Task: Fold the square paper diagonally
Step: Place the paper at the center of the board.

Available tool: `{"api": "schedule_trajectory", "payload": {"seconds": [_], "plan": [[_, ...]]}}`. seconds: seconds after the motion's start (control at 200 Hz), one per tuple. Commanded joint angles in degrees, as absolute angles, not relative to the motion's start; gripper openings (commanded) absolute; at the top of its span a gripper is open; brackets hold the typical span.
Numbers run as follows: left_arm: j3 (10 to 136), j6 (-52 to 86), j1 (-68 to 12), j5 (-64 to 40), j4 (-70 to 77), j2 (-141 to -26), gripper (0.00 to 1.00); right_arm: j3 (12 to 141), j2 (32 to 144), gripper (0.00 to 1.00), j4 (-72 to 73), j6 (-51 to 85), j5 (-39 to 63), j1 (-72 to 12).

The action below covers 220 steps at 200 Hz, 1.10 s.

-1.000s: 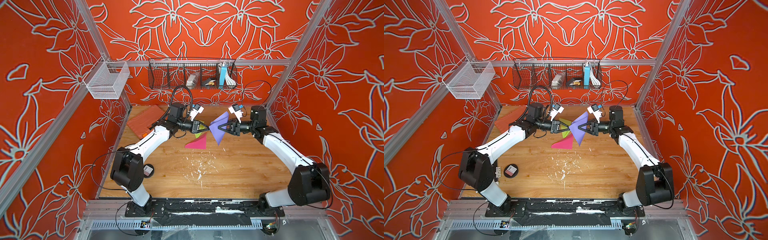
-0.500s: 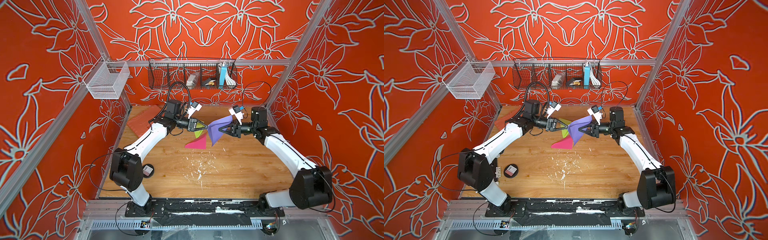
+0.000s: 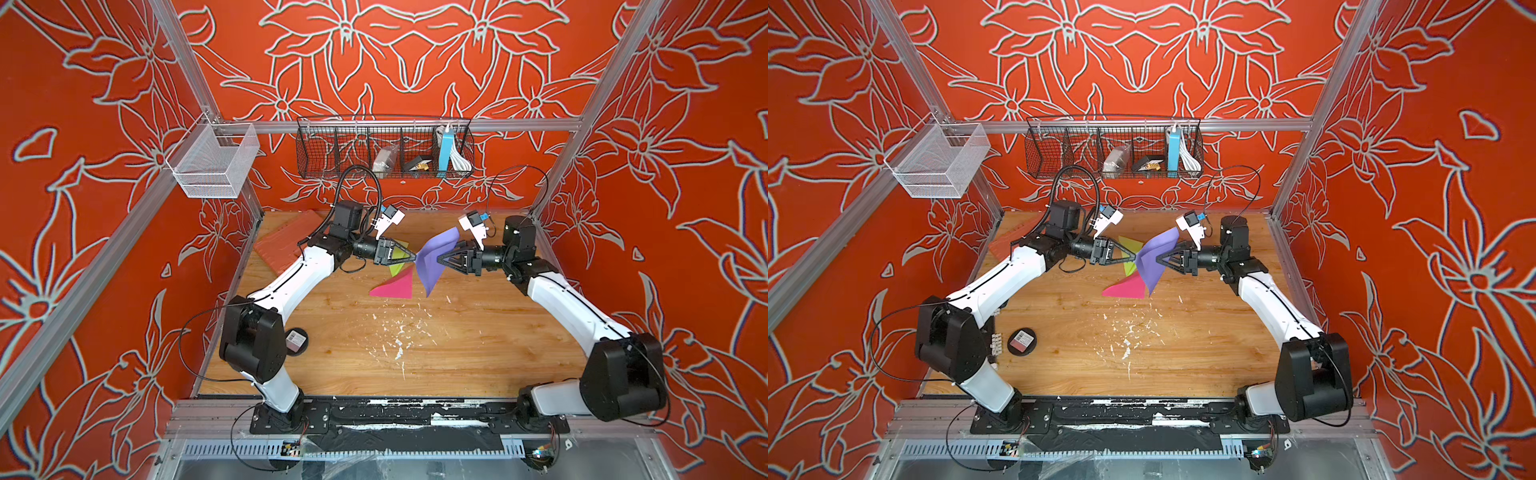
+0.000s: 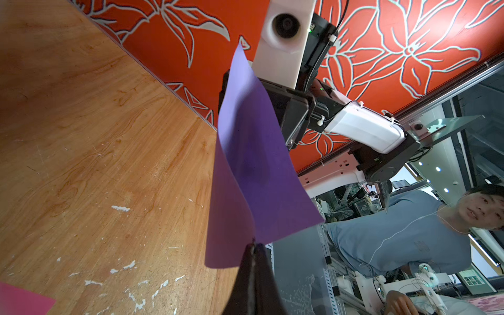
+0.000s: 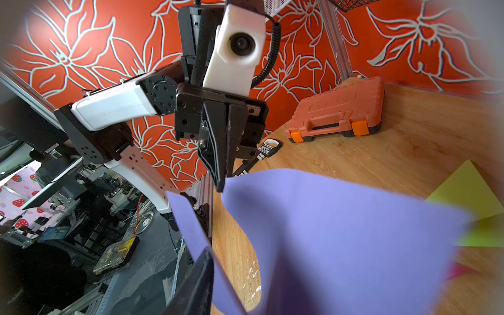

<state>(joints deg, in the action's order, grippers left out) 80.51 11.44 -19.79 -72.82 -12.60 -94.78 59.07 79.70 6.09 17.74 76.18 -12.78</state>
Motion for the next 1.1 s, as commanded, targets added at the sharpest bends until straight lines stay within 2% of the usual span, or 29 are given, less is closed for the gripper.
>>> {"api": "schedule_trajectory", "payload": {"seconds": [0.0,0.095,0.185,0.45,0.495,0.575,0.636,0.726,0.871,0.981,1.046,1.096], "plan": [[80.05,11.78,-19.60,-74.18,-10.56,-93.87,0.00,58.19,78.44,0.46,10.26,20.49,77.29,-13.52],[79.87,12.38,-19.60,-74.18,-9.93,-94.04,0.00,58.10,78.32,0.53,11.34,21.33,77.21,-14.28],[80.00,12.72,-19.60,-74.11,-9.93,-94.36,0.00,58.10,78.39,0.53,11.75,21.74,77.15,-14.62],[79.98,12.39,-19.60,-73.17,-10.37,-94.39,0.00,56.87,78.14,0.39,15.57,24.58,77.60,-14.87],[80.03,12.34,-19.60,-73.13,-10.37,-94.41,0.00,56.82,78.05,0.41,14.96,24.22,77.36,-14.88],[79.98,12.17,-19.61,-73.21,-10.37,-94.36,0.00,57.21,78.15,0.53,12.95,22.93,77.11,-14.94],[79.89,12.25,-19.60,-73.30,-10.28,-94.35,0.00,57.46,78.39,0.54,12.91,23.06,77.23,-14.86],[79.91,12.17,-19.60,-73.38,-10.24,-94.31,0.00,57.55,78.44,0.42,13.62,23.68,77.35,-14.92],[79.89,12.34,-19.55,-73.30,-10.14,-94.57,0.00,57.66,77.89,0.39,13.14,23.35,77.31,-14.91],[79.83,12.71,-19.60,-73.21,-9.95,-94.91,0.00,57.92,77.87,0.22,11.63,22.59,76.92,-14.89],[79.83,12.79,-19.60,-73.13,-9.76,-94.97,0.00,57.92,78.09,0.19,10.90,22.35,76.56,-14.91],[79.72,12.34,-19.60,-72.51,-10.34,-94.76,0.04,57.92,78.05,0.19,9.81,22.05,76.24,-14.83]]}}
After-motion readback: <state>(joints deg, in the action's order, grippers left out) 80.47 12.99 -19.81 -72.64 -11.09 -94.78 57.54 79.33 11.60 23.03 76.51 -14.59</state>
